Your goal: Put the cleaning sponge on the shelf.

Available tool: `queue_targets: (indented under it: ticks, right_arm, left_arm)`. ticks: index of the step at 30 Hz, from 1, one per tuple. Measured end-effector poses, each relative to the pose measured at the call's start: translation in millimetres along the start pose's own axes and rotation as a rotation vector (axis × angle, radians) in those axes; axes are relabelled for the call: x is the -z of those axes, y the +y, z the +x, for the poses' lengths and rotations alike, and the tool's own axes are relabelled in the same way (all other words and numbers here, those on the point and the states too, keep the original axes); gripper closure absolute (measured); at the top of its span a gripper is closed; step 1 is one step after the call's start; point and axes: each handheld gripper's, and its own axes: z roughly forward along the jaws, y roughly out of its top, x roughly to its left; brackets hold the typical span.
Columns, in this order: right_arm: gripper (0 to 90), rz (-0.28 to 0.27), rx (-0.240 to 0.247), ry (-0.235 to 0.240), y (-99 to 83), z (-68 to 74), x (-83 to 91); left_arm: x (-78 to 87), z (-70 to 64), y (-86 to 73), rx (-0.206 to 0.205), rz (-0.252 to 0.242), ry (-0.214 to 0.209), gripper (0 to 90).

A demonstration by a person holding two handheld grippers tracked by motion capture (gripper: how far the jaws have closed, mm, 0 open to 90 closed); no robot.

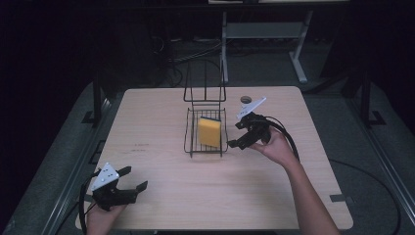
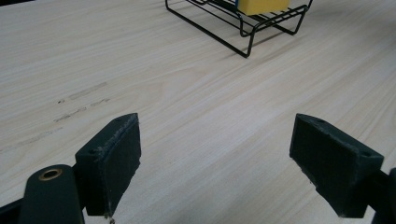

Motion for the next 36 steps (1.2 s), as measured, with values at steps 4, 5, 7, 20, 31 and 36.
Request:
queue_targets:
  ticks: [4, 5, 7, 20, 31, 36]
  right_arm:
    - [16.5, 0.002, -0.014, 0.003, -2.2, -0.4, 3.3]
    - [16.5, 0.004, -0.02, 0.003, -2.9, -0.5, 4.3]
    - [16.5, 0.006, -0.024, 0.005, -3.8, -1.2, 5.5]
    - [16.8, 0.019, -0.032, -0.005, -14.9, 0.4, 11.3]
    - [16.8, 0.043, -0.035, -0.007, -23.1, 2.0, 13.4]
    - [16.8, 0.035, -0.061, -0.008, -33.2, 1.6, 15.4]
  left_arm:
    - [0.8, 0.0, -0.5, 0.005, -0.002, 0.002, 15.9]
    - [0.8, 0.1, -0.4, 0.005, -0.001, 0.002, 15.9]
    - [0.6, 0.4, -0.5, 0.007, -0.001, 0.002, 15.9]
    - [-0.3, -0.1, 0.1, 0.002, 0.002, -0.003, 15.9]
    - [-3.0, -2.3, 0.3, -0.004, 0.011, -0.013, 15.9]
    - [-3.4, -2.5, 0.5, -0.008, 0.016, -0.011, 15.9]
